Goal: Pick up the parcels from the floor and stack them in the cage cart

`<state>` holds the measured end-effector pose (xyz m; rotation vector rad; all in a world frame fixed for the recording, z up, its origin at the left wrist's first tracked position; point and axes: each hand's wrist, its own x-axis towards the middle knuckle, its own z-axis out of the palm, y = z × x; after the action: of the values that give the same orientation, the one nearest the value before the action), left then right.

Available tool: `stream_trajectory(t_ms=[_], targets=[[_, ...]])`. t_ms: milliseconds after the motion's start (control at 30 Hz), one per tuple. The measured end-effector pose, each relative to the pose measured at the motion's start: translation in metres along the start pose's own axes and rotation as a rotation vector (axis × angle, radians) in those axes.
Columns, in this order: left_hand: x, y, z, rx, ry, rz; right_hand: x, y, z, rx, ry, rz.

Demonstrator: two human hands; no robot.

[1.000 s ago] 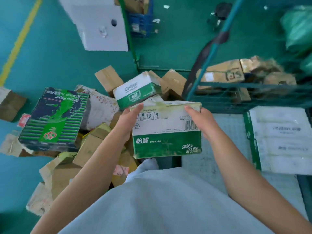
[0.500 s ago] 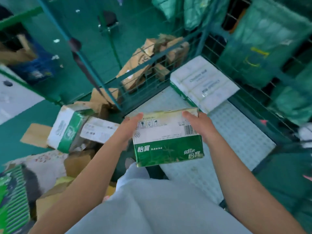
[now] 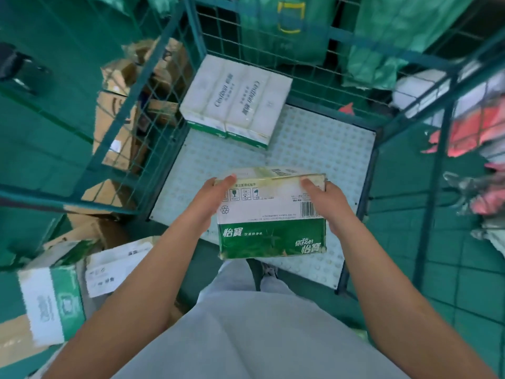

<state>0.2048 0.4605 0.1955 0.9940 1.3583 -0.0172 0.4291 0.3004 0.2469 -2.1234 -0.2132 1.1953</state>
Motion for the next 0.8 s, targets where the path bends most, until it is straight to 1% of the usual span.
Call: stream_trajectory(t_ms=[133,267,333,533,633,800], targets=[[0.019,0.024,0.004,0.087,-0.074,0.001,0.002,-0.001,0.006,0.101,0.043,0.147],[0.046,0.043,0.004,0.135,-0.119,-0.013,0.014,0.007,0.014,0.131,0.118,0.171],[0.064,0.048,0.007,0.195,-0.141,-0.017,0.020,0.011,0.016,0.134,0.140,0.187],[0.110,0.062,0.026,0.404,-0.187,-0.028,0.054,0.031,0.014,0.143,0.145,0.269],[0.140,0.066,0.047,0.428,-0.201,-0.037,0.082,0.041,0.010,0.103,0.164,0.277],[0.195,0.067,0.089,0.418,-0.223,-0.061,0.145,0.069,-0.003,0.142,0.139,0.337]])
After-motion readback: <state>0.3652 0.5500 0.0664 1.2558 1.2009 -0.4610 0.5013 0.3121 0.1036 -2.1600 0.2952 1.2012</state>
